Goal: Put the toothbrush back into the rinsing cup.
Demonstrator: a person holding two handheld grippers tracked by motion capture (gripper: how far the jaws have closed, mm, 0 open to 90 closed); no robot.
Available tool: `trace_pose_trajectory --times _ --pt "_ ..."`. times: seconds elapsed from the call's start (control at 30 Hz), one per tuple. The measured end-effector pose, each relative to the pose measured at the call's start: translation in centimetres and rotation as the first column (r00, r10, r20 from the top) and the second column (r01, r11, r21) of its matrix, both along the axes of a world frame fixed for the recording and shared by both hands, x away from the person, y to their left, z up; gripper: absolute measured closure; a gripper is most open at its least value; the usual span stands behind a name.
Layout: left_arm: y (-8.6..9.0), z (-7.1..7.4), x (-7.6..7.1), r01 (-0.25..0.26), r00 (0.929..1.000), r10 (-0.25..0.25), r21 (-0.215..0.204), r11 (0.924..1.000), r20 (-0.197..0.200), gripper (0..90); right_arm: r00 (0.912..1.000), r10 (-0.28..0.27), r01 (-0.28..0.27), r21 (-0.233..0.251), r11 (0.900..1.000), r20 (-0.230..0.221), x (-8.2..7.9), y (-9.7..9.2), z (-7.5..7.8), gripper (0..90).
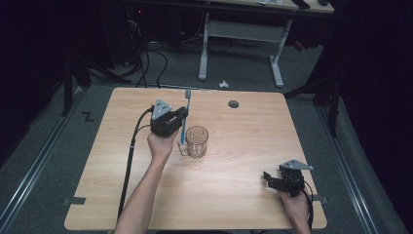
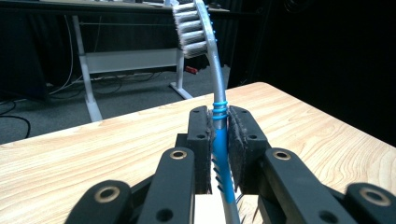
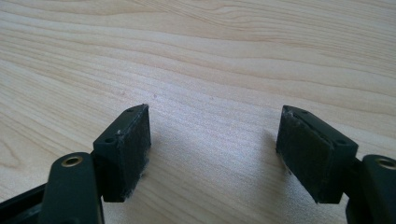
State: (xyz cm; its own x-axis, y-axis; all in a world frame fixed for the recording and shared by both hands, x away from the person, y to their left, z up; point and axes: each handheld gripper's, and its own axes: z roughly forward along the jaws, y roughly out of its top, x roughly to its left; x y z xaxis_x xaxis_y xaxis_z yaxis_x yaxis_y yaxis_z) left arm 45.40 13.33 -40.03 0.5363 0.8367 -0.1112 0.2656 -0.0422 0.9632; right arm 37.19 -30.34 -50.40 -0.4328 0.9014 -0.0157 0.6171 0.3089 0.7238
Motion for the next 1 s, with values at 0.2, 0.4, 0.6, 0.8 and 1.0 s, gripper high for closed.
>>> trace_pose_trajectory --times 0.2,0.4,0.6,0.8,1.0 --pt "0.1 0.3 -0.3 0.008 1.0 -0.008 0.005 1.0 0.005 79.6 1.0 0.0 0.0 0.0 1.0 0.0 0.0 0.0 0.0 26.5" --pt "0.1 0.5 -0.7 0.02 0.9997 -0.02 0.01 0.9998 0.014 79.5 1.0 0.0 0.0 0.0 1.0 0.0 0.0 0.0 0.0 26.5" --pt "0.3 0.7 -1.2 0.03 0.9993 -0.03 0.014 0.9995 0.024 79.3 1.0 -0.001 0.001 0.0 1.0 0.0 0.0 0.0 0.0 26.5" --pt "0.5 0.9 -1.7 0.046 0.9986 -0.046 0.016 0.9988 0.024 79.3 1.0 -0.001 0.001 0.0 1.0 0.0 0.0 0.0 0.0 26.5" --pt "0.8 0.8 -2.3 0.05 0.9985 -0.05 0.016 0.9986 0.023 79.3 1.0 -0.001 0.001 0.0 1.0 0.0 0.0 0.0 0.0 26.5"
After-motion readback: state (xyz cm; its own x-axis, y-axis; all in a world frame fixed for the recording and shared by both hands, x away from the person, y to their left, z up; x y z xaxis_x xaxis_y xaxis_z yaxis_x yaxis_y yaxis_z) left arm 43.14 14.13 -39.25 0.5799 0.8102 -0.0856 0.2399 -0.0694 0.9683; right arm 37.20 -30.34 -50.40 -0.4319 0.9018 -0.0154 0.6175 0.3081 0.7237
